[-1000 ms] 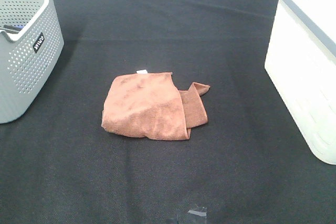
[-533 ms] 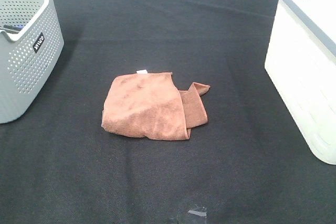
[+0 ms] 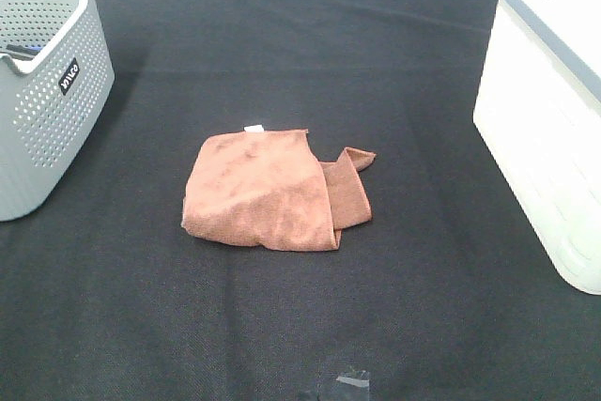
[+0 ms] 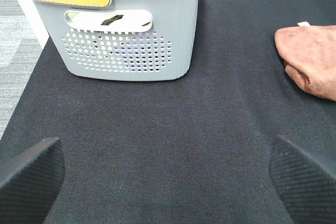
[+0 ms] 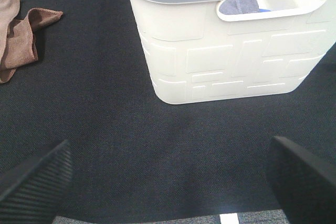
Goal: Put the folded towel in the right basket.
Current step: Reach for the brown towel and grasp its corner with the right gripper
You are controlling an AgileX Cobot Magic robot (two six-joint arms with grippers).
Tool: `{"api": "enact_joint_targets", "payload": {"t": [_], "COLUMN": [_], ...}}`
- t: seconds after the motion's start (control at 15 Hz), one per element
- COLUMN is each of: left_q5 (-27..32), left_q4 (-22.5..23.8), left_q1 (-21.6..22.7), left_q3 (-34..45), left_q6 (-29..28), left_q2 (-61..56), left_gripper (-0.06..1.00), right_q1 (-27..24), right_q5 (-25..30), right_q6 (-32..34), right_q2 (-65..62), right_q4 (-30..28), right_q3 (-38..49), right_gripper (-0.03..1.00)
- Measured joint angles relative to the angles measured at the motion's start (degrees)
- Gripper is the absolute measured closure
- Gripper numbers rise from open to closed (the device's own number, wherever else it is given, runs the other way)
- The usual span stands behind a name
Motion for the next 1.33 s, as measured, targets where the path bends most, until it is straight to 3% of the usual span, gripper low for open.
{"api": "enact_joint_targets", "payload": {"t": [0.53, 0.6, 0.8, 1.0, 1.33], "left_q5": [0.0, 0.0, 0.0, 0.0, 0.0], "left_q4": [0.0, 0.0, 0.0, 0.0, 0.0], "left_q1": [0.0, 0.0, 0.0, 0.0, 0.0], "left_q3": [0.0, 0.0, 0.0, 0.0, 0.0], "left_q6": [0.0, 0.0, 0.0, 0.0, 0.0], "left_q2": [0.0, 0.0, 0.0, 0.0, 0.0], "left_gripper": [-0.04, -0.04, -0.04, -0.04, -0.04], "right_q1": [0.0, 0.0, 0.0, 0.0, 0.0], "right_q5": [-0.1, 0.3, 1.6, 2.5, 4.0], "right_q6": [-0.2, -1.8, -6.2, -6.6, -8.5], "right_q2": [1.6, 6.5, 23.3, 44.0, 60.3], "right_q4": [0.0, 1.2, 11.3, 20.5, 31.7], "right_q3": [-0.1, -1.9, -11.9, -25.0, -34.3], "right_gripper": [0.00, 0.00, 0.00, 0.00, 0.00]}}
